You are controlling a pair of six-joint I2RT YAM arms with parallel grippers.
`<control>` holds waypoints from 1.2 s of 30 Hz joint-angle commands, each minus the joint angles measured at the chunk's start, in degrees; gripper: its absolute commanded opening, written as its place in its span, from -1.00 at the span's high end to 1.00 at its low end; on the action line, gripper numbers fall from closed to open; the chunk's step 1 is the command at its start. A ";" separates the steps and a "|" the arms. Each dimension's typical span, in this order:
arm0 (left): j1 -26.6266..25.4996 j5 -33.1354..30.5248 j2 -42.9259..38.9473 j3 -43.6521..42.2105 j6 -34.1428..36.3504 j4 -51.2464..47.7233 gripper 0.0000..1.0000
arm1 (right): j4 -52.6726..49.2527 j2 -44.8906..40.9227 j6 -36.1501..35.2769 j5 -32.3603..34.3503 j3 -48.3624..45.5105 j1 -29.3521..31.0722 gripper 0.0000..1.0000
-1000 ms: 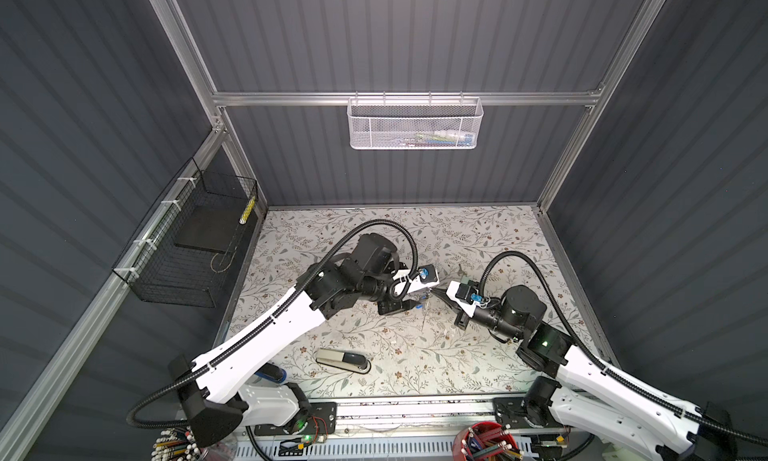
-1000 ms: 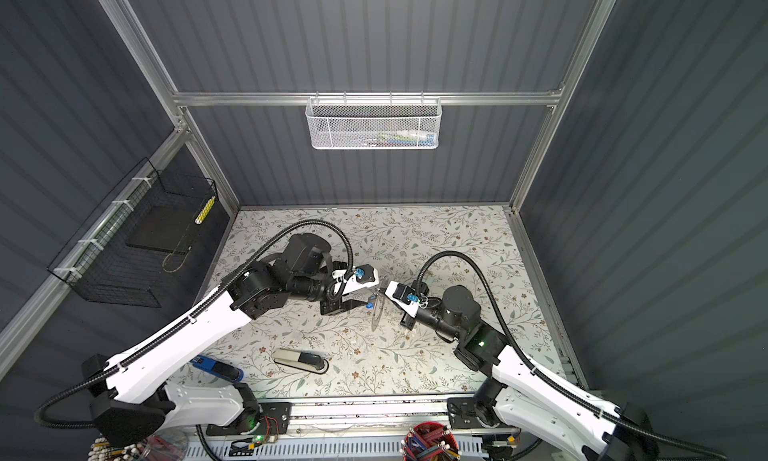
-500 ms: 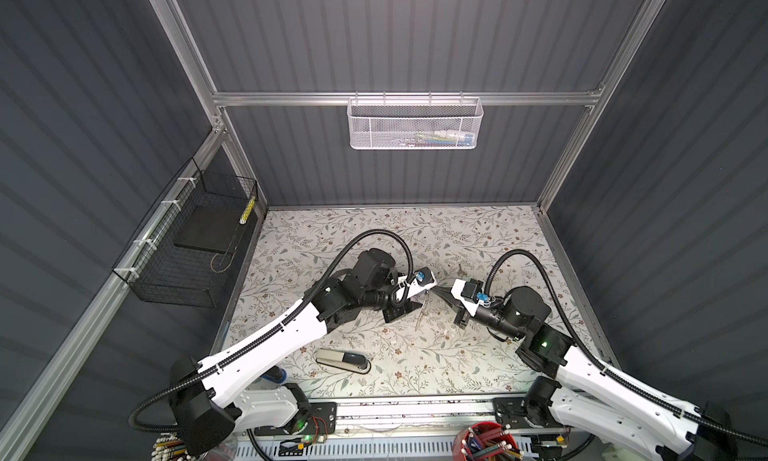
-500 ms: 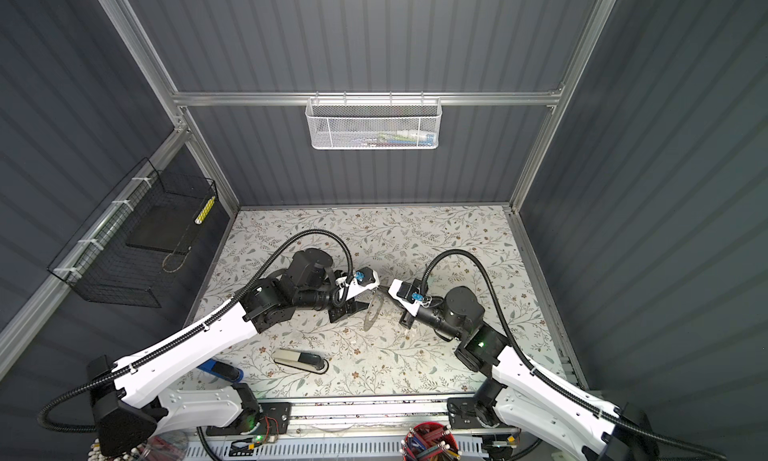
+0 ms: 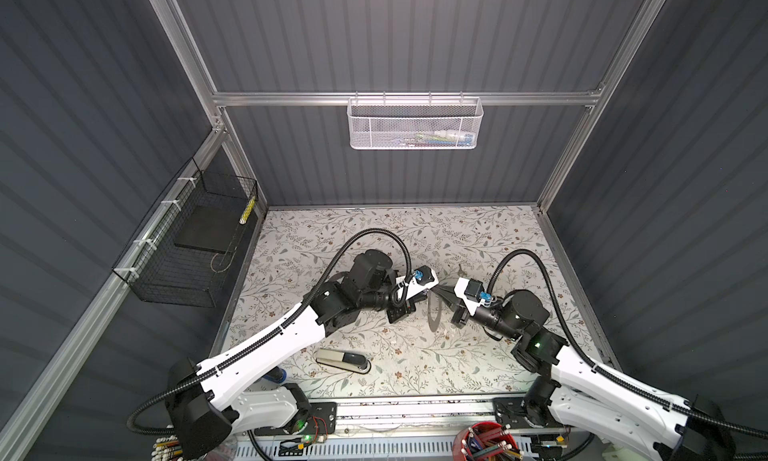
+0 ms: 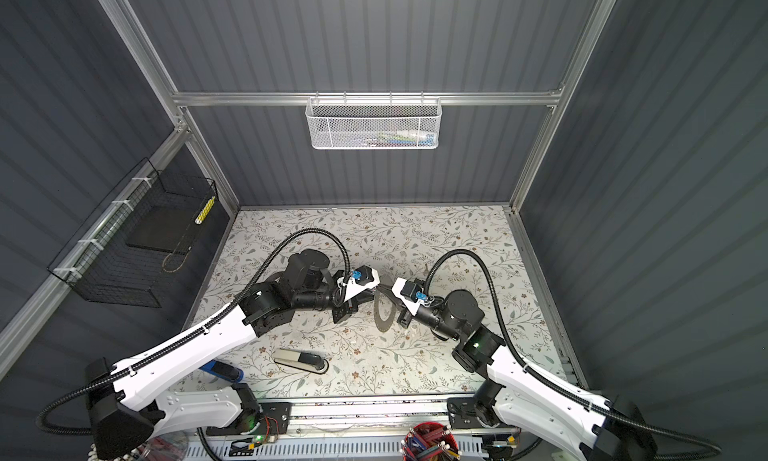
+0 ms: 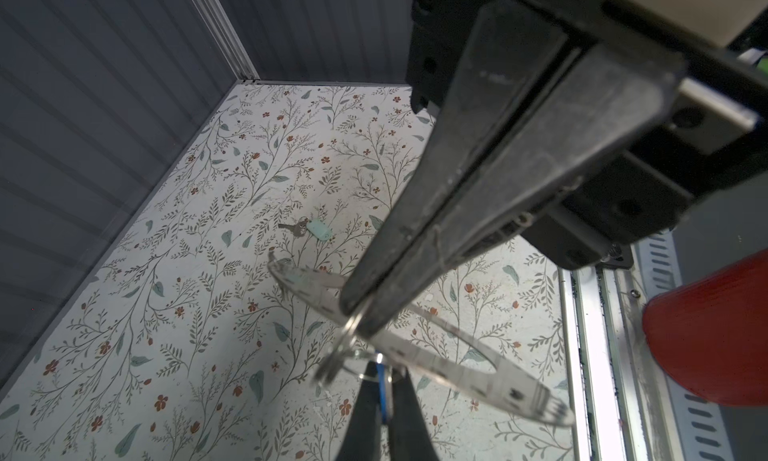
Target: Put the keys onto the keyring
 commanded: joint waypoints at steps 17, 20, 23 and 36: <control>0.90 -5.33 -2.87 4.10 4.66 -7.10 0.15 | 12.30 -0.19 3.03 -4.10 -4.15 -1.54 1.00; 2.07 -6.13 -3.99 4.26 5.79 -8.12 0.12 | 13.20 0.34 3.28 -4.80 -4.07 -1.91 1.00; 3.50 -4.56 -5.04 4.25 6.11 -7.37 0.14 | 14.65 0.88 3.76 -5.55 -4.11 -2.07 1.00; 4.84 4.01 -3.29 7.03 6.20 -4.10 0.31 | 15.30 1.15 4.80 -8.44 -3.98 -2.43 1.00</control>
